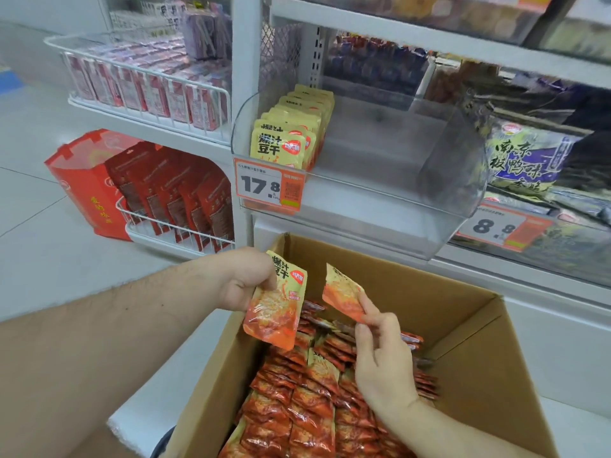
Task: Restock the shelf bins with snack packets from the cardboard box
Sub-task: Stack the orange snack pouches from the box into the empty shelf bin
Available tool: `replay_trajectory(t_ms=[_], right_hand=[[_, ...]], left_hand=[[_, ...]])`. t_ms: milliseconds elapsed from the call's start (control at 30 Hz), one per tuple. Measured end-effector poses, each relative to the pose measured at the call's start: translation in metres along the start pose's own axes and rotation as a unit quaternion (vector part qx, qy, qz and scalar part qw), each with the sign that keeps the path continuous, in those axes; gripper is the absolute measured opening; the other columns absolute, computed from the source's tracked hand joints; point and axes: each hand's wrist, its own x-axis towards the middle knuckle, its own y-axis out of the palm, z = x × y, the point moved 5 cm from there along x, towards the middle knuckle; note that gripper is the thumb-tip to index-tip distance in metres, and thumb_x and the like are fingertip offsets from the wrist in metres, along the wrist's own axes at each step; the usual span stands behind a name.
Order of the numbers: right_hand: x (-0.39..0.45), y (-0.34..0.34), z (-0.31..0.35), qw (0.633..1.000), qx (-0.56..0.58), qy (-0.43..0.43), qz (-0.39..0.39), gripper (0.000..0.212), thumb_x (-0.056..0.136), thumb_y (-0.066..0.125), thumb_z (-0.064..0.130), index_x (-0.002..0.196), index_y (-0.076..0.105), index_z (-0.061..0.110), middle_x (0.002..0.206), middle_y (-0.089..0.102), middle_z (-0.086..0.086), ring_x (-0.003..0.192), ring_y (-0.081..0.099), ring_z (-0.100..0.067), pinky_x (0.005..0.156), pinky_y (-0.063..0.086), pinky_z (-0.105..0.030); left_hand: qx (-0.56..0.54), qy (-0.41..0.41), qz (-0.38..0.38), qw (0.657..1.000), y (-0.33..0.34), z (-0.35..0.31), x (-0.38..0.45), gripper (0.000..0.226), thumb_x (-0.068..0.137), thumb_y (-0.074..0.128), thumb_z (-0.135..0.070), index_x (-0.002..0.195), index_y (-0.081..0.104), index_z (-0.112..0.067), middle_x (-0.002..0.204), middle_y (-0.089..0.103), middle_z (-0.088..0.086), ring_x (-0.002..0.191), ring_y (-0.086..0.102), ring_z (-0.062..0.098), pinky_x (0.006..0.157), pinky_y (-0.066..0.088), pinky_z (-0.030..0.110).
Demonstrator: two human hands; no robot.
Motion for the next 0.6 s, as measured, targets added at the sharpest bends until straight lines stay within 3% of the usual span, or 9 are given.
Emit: replay_trajectory(t_ms=[67,100,167,233,333,467,600], right_hand=[[-0.006,-0.001,0.028,0.992,-0.02,-0.121,0.008,0.012,0.1,0.043,0.034,0.099,0.042,0.046,0.147,0.04,0.028,0.139,0.03,0.008,0.107,0.028,-0.007],[-0.008,0.0,0.039,0.983,-0.036,-0.179,0.009,0.005,0.101,0.04,0.036,0.101,0.044,0.04,0.149,0.041,0.023,0.143,0.022,0.006,0.114,0.024,-0.013],[-0.011,0.001,0.055,0.955,-0.074,-0.287,0.005,0.015,0.104,0.035,0.034,0.102,0.046,0.023,0.148,0.047,0.003,0.144,0.025,0.004,0.119,0.024,-0.028],[-0.01,0.003,0.067,0.935,-0.103,-0.338,0.009,0.016,0.104,0.037,0.028,0.102,0.048,0.018,0.144,0.05,-0.006,0.139,0.039,-0.003,0.118,0.028,-0.042],[-0.007,0.002,0.076,0.924,-0.123,-0.361,0.01,0.007,0.096,0.052,0.021,0.102,0.053,0.017,0.144,0.051,-0.006,0.13,0.053,-0.017,0.114,0.032,-0.048],[0.001,-0.014,0.097,0.924,-0.135,-0.356,0.012,0.028,0.074,0.065,0.021,0.102,0.061,0.017,0.147,0.048,-0.001,0.117,0.056,-0.021,0.107,0.034,-0.037],[0.046,-0.044,0.116,0.973,-0.128,-0.193,-0.006,0.065,0.071,0.069,0.038,0.131,0.046,0.028,0.139,0.047,0.009,0.116,0.053,-0.015,0.1,0.04,-0.028]], left_hand=[[-0.027,0.005,0.032,0.999,0.003,-0.003,-0.011,0.036,0.089,0.026,0.015,0.109,0.055,0.007,0.098,0.071,0.024,0.091,0.069,0.039,0.083,0.055,0.05],[-0.037,0.009,0.047,0.998,0.006,-0.006,-0.017,0.035,0.086,0.025,0.014,0.1,0.057,0.006,0.091,0.073,0.023,0.084,0.07,0.037,0.078,0.055,0.047],[-0.059,0.027,0.094,0.993,0.013,-0.012,-0.028,0.036,0.078,0.03,0.01,0.1,0.057,0.003,0.098,0.073,0.021,0.087,0.07,0.037,0.079,0.055,0.044],[-0.07,0.042,0.127,0.989,0.022,-0.017,-0.039,0.035,0.079,0.043,0.006,0.11,0.057,0.0,0.108,0.07,0.02,0.095,0.067,0.036,0.085,0.055,0.044],[-0.07,0.088,0.121,0.986,0.029,-0.023,-0.046,0.032,0.092,0.051,0.008,0.123,0.059,0.003,0.112,0.07,0.022,0.097,0.068,0.036,0.086,0.056,0.047],[-0.049,0.172,0.083,0.98,0.022,-0.033,-0.05,0.044,0.09,0.053,0.016,0.124,0.06,-0.01,0.111,0.073,0.017,0.105,0.069,0.036,0.095,0.053,0.055],[0.023,0.254,0.072,0.964,0.016,-0.045,-0.065,0.048,0.09,0.054,0.017,0.118,0.056,-0.022,0.112,0.073,0.01,0.107,0.069,0.03,0.097,0.052,0.054]])
